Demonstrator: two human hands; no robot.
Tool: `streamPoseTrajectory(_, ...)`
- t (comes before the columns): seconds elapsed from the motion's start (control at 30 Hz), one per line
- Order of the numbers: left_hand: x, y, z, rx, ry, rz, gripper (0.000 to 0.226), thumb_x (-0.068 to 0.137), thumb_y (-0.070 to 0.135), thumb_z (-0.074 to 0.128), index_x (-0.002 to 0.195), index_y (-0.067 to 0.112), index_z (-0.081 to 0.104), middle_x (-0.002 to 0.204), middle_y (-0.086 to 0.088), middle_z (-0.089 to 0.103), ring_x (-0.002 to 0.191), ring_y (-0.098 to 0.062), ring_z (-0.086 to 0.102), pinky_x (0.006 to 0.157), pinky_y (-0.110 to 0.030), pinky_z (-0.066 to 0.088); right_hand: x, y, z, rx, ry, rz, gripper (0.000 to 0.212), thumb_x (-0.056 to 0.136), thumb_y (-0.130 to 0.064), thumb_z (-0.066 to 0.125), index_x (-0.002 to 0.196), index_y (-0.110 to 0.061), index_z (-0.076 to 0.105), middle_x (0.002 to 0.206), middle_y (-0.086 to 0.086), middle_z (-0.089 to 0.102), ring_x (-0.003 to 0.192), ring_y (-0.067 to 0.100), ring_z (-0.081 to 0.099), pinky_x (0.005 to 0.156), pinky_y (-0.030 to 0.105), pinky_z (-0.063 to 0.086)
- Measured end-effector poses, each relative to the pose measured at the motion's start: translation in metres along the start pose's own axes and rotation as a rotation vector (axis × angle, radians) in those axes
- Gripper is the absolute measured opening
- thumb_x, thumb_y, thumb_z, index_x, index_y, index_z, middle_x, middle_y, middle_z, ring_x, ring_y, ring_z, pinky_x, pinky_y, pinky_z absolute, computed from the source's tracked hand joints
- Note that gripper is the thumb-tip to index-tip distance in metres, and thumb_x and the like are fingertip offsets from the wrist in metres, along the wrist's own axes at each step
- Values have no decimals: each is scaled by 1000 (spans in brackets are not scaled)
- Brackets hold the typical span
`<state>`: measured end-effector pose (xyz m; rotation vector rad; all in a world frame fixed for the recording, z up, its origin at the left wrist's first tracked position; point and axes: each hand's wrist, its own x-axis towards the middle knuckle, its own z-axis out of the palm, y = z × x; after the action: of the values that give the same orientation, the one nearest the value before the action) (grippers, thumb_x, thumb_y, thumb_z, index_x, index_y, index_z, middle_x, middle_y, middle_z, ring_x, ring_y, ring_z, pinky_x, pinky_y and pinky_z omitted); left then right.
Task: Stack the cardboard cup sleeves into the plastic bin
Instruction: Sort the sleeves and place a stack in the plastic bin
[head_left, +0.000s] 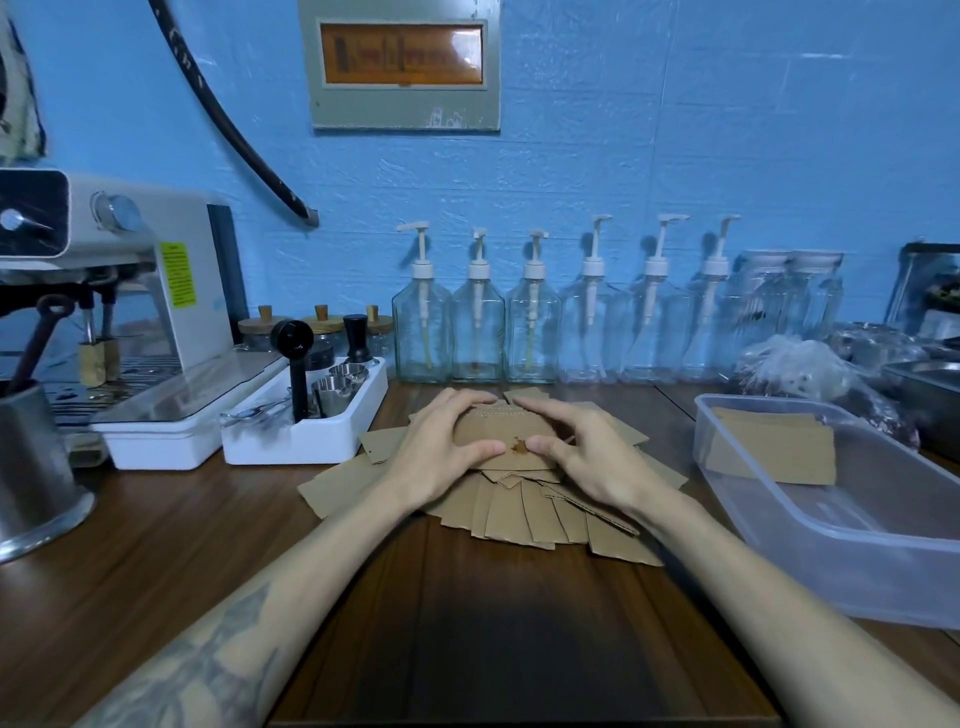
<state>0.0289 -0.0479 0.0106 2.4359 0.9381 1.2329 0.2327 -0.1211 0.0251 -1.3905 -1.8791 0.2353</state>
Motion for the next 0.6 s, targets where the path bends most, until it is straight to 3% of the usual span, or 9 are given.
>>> streamPoseTrajectory(0.13, 3, -1, 1, -55, 47, -28, 44, 74, 36, 83, 114, 28, 66, 112, 15, 63, 106, -3, 55, 94, -26, 43, 2, 2, 0, 19, 31, 10, 41, 92, -21, 69, 131, -30, 61, 91, -29, 61, 83, -15, 56, 79, 11, 40)
streamPoseTrajectory(0.2, 4, -2, 1, -68, 39, -29, 43, 73, 37, 83, 113, 32, 65, 110, 19, 62, 103, 3, 53, 89, -19, 41, 2, 3, -1, 58, 37, 22, 39, 92, -18, 69, 128, -30, 62, 94, -29, 61, 83, -16, 57, 77, 9, 40)
streamPoseTrajectory(0.3, 3, -4, -3, -79, 10, -47, 49, 75, 43, 81, 118, 38, 59, 110, 27, 57, 98, 11, 50, 81, -6, 36, 2, 3, -2, 106, 51, 36, 38, 92, -16, 69, 126, -31, 63, 102, -22, 65, 87, -6, 61, 82, 20, 48)
streamPoseTrajectory(0.37, 2, -8, -8, -113, -5, -100, 54, 76, 49, 79, 123, 37, 55, 106, 23, 57, 92, 6, 53, 76, -10, 42, 2, 6, -6, 135, 81, 60, 37, 92, -16, 69, 124, -33, 64, 104, -16, 66, 88, 2, 63, 82, 25, 52)
streamPoseTrajectory(0.47, 1, -18, -19, -151, -12, -198, 55, 81, 54, 71, 127, 32, 52, 102, 8, 59, 94, -9, 58, 86, -31, 52, 2, 14, -14, 140, 139, 127, 37, 91, -17, 69, 124, -34, 64, 108, -5, 68, 97, 16, 64, 87, 31, 53)
streamPoseTrajectory(0.6, -5, -37, -36, 102, -53, -257, 61, 84, 67, 56, 133, 30, 49, 123, 12, 55, 112, -3, 54, 99, -35, 47, 0, 24, -19, 100, 190, 186, 38, 92, -18, 68, 126, -32, 63, 111, -1, 67, 97, 14, 62, 96, 38, 52)
